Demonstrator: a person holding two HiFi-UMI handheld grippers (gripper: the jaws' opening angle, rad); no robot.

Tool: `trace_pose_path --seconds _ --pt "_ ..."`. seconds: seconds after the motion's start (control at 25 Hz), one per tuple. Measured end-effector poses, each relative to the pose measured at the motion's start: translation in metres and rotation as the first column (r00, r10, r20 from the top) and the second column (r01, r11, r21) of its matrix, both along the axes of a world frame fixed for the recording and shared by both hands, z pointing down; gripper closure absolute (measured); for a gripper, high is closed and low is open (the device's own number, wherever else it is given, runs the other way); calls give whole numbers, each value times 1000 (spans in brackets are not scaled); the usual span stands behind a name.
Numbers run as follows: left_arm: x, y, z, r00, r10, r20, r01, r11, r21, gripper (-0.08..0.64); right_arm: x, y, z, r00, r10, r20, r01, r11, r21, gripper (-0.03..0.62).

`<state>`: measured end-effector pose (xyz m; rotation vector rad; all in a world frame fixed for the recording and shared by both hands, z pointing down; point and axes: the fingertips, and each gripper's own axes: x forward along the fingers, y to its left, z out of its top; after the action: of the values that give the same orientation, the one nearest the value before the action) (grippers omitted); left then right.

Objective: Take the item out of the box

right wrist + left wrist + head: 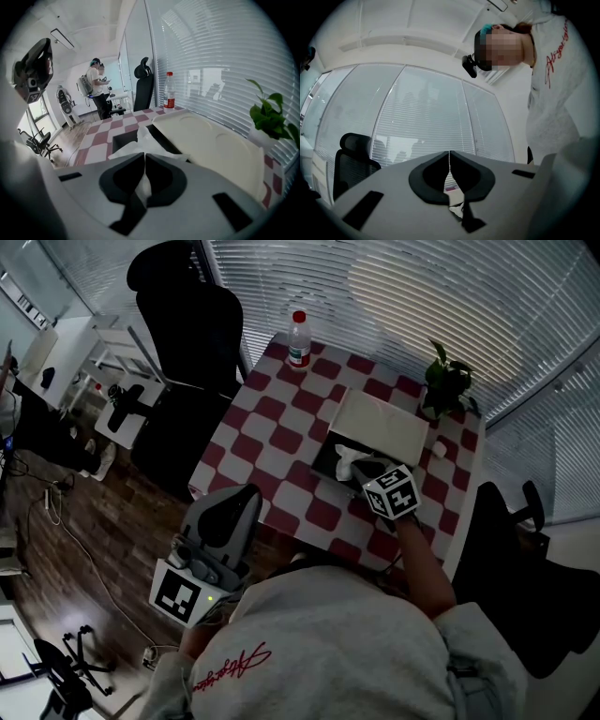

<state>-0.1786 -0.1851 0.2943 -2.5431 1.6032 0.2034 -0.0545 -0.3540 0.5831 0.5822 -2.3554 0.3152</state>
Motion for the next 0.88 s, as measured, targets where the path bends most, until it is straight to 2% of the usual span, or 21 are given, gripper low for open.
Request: trace_pose_path --seconds 0.24,0.6,0.76,0.88 --pt "4 -2 -14 1000 20 -12 -19 998 60 541 2 0 -3 1000 8 18 -8 1000 19 572" --pt "4 -2 -1 1000 15 -8 -15 1000 10 542 1 0 -13 998 13 56 -16 999 43 572" --pt "6 -4 -13 999 30 -27 -28 998 64 543 0 -1 -17 998 16 66 -20 998 57 572" --pt "7 -5 -11 999 32 -23 -30 998 50 543 0 -1 -21 997 20 77 -25 997 67 572"
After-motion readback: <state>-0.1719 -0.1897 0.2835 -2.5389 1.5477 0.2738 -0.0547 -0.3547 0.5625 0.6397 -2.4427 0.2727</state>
